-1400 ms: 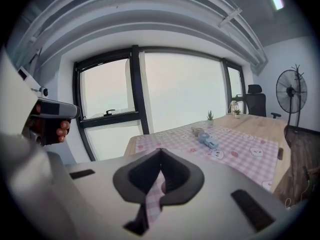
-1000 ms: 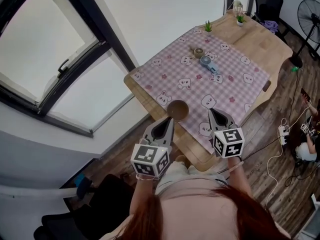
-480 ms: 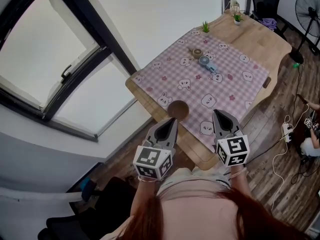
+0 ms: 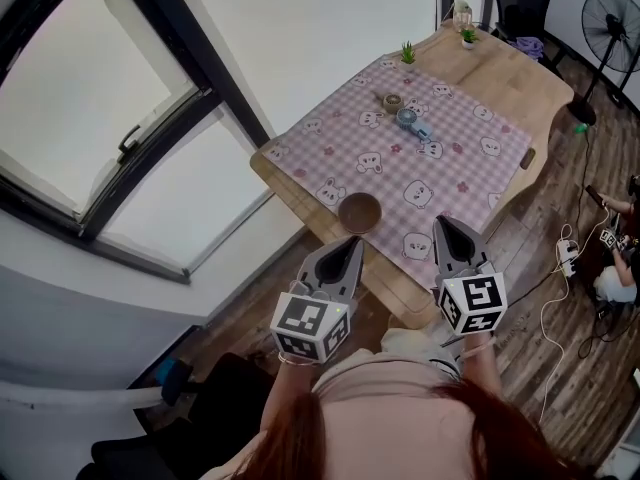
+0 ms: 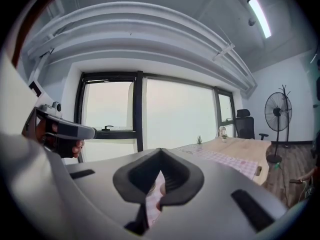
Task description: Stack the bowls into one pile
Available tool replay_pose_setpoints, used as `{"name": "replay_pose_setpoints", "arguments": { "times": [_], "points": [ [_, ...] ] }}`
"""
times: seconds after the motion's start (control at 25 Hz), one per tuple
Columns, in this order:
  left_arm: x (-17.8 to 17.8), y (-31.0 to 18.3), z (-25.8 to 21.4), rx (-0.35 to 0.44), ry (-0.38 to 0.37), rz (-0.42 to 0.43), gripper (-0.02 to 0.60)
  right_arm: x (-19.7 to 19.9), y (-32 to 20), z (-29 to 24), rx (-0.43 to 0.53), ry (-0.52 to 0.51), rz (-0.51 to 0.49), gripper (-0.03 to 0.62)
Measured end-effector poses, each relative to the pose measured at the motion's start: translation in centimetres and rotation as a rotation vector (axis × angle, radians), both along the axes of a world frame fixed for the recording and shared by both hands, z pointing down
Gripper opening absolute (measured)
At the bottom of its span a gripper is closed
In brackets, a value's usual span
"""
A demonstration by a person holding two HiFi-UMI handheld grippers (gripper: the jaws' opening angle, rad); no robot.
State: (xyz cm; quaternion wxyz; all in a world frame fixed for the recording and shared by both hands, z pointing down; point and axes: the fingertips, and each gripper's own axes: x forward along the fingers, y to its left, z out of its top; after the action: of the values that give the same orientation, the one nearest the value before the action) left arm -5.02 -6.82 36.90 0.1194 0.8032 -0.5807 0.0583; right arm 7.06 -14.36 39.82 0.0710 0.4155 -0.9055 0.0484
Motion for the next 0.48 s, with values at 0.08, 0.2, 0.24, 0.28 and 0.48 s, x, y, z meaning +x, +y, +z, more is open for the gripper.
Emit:
{"name": "replay_pose_setpoints", "arguments": {
  "times": [0.08, 0.2, 0.24, 0.28, 0.48],
  "points": [
    [-0.3, 0.5, 0.0, 0.005, 0.001, 0.003, 0.012, -0.3, 0.6, -0.2, 0.01, 0.005, -0.003, 0.0],
    [-0.5, 1.4, 0.0, 0.014, 0.003, 0.008, 0.012, -0.6, 1.6, -0.4, 0.022, 0.011, -0.001, 0.0],
    [-0.6, 1.7, -0.1, 0.018, 0.003, 0.009, 0.012, -0.6, 2.0, -0.5, 0.025, 0.011, 0.0, 0.0],
    [-0.6, 2.0, -0.1, 0.022, 0.003, 0.009, 0.012, -0.6, 2.4, -0.6, 0.028, 0.012, 0.0, 0.0],
    [-0.4, 3.7, -0.3, 0.037, -0.002, 0.015, 0.012, -0.3, 4.2, -1.1, 0.04, 0.008, 0.002, 0.0]
  ]
}}
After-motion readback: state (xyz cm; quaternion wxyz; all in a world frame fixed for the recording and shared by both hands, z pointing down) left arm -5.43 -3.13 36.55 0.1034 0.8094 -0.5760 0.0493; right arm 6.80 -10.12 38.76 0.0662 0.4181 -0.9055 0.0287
